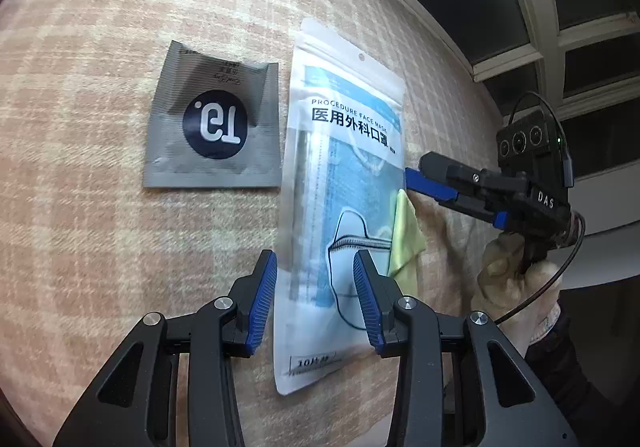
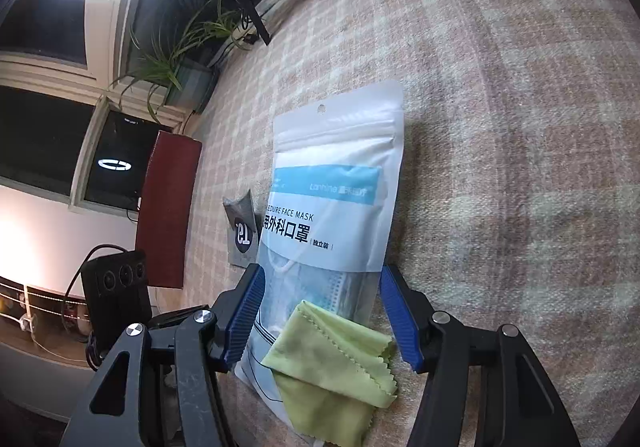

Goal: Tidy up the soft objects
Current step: 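Close the right tool on the yellow-green cloth beside the mask bag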

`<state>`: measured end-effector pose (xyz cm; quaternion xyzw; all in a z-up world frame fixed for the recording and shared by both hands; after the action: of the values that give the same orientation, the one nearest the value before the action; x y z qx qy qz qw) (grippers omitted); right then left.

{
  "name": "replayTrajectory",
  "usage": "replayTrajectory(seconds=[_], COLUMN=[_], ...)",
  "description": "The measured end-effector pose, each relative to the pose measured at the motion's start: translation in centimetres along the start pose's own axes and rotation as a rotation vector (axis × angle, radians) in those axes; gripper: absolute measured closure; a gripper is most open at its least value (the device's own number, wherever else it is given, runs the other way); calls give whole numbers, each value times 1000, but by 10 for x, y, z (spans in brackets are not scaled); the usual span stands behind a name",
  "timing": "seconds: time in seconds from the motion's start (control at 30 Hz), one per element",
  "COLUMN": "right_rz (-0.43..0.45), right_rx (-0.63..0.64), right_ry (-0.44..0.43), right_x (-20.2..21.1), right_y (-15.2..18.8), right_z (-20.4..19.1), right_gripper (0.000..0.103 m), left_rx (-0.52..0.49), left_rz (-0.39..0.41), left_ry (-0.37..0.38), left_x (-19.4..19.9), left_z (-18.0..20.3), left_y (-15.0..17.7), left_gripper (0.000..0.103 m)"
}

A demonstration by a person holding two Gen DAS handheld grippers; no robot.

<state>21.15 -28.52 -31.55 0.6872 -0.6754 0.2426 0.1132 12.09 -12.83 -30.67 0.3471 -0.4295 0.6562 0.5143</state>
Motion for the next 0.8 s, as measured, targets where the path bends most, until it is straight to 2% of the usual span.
replayTrajectory(seconds=[0.53, 0.8], right_rz=[-26, -63], right_rx=[-3, -7], right_ry=[11, 8], right_x=[-1, -1], right_y=[2, 4], right_z=[2, 3], right_gripper=[56, 59], left_rx=[-8, 2], left_rz=[-14, -8], left_ry=[67, 40], left_x=[-13, -6], left_z=[22, 8], left_y=[-12, -12], left_gripper=[65, 64])
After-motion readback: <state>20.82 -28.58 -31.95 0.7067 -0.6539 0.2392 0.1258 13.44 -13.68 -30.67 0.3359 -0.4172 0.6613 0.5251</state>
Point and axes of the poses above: each gripper's, at about its wrist camera, not at the fingertips, and x roughly against the way its jaws point, z to its right, y to its underside, the point moved 7 cm from there along -x, roughly the way its jaws point, and after that the axes turned 15 degrees about -y, right-handed, at the moved point
